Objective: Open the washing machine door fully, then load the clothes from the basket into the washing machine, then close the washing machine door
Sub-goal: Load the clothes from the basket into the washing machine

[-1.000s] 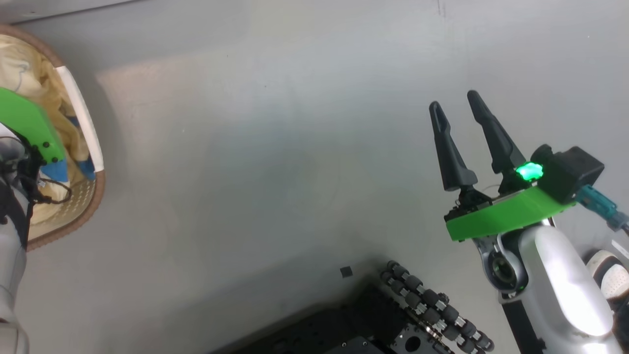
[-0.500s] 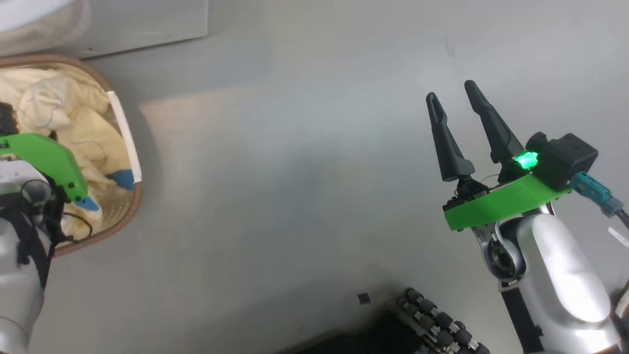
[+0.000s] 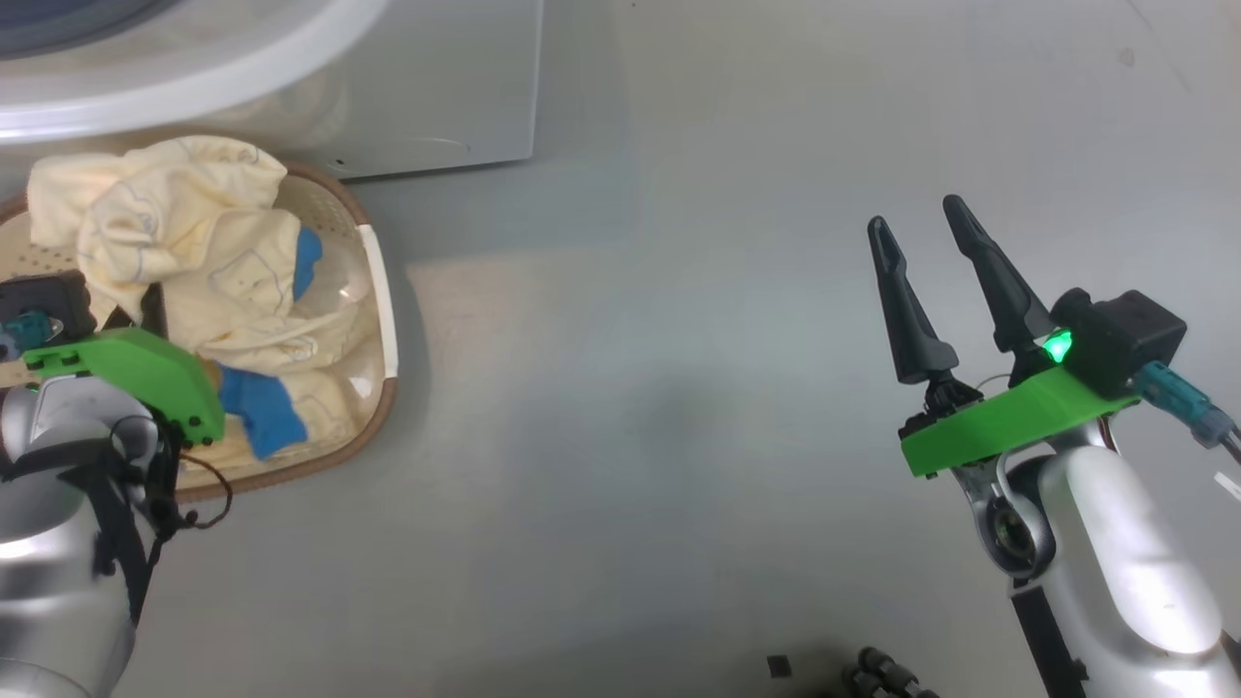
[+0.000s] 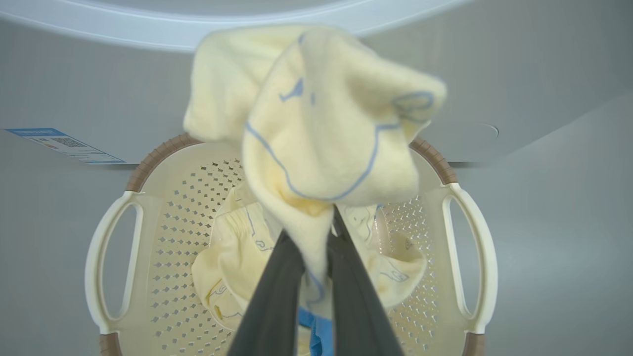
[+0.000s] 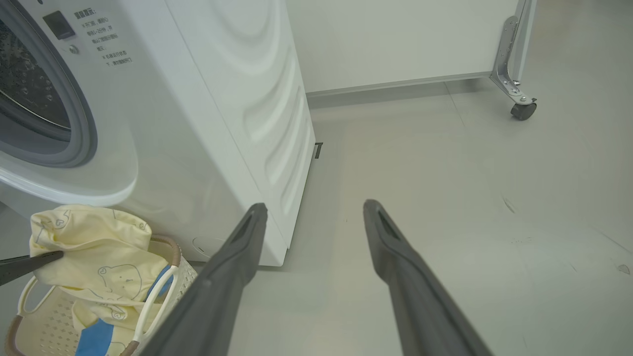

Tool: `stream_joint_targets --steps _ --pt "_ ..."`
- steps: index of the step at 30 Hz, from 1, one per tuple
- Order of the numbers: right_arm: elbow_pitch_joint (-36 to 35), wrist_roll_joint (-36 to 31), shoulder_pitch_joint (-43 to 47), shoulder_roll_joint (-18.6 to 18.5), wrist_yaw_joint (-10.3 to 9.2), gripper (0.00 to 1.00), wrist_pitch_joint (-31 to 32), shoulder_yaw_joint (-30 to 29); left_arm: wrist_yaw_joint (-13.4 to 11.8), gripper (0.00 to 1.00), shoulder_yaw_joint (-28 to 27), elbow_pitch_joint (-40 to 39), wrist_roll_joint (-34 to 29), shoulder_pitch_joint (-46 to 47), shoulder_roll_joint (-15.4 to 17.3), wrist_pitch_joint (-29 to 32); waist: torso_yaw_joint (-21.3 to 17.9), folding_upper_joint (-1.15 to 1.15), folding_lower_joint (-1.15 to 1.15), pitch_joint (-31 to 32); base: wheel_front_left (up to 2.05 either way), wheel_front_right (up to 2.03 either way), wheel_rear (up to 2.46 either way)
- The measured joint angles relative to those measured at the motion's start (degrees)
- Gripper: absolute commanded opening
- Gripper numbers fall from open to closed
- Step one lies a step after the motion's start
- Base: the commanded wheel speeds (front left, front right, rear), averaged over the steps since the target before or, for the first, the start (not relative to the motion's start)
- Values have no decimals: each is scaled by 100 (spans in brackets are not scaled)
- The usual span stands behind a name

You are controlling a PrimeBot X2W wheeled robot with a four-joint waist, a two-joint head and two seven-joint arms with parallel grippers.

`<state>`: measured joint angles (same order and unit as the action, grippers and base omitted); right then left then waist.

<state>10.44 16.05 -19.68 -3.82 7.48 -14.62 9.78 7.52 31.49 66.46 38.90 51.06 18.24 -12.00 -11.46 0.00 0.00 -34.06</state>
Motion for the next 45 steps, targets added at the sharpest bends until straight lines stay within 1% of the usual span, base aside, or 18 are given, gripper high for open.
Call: stream_joint_targets --steps 2,7,12,17,20,26,38,40,45 --pt "22 -1 63 -43 0 100 0 -20 -10 0 1 -23 -2 -57 -46 -103 105 0 0 117 0 0 0" --pt "79 -1 83 -126 0 100 0 -15 -170 0 -58 -345 -63 -247 -81 -213 321 0 0 421 0 0 0" --pt "108 -1 143 -145 0 100 0 -18 -505 0 -361 -1281 -377 -602 2 -218 487 0 0 682 0 0 0" --pt "178 0 299 -151 0 100 1 -18 -762 0 -664 -2096 -644 -1172 63 -218 598 0 0 910 0 0 0" --pt "213 1 333 -153 0 100 1 -16 -865 0 -846 -2509 -756 -1530 69 -218 642 0 0 1050 0 0 0" --pt "286 9 474 -160 0 100 1 -13 -979 0 -1070 -3117 -936 -2080 67 -218 725 0 0 1311 0 0 0" --pt "361 62 683 -164 0 100 3 71 -1122 0 -1408 -3861 -1043 -3019 13 -218 822 0 0 1860 0 0 0" --pt "366 70 738 -164 0 100 5 80 -1163 0 -1422 -4006 -1172 -3123 9 -218 831 0 0 1901 0 0 0" --pt "339 94 755 -163 0 100 7 74 -1163 0 -1572 -4356 -1223 -3253 -67 -218 837 0 0 1856 0 0 0"
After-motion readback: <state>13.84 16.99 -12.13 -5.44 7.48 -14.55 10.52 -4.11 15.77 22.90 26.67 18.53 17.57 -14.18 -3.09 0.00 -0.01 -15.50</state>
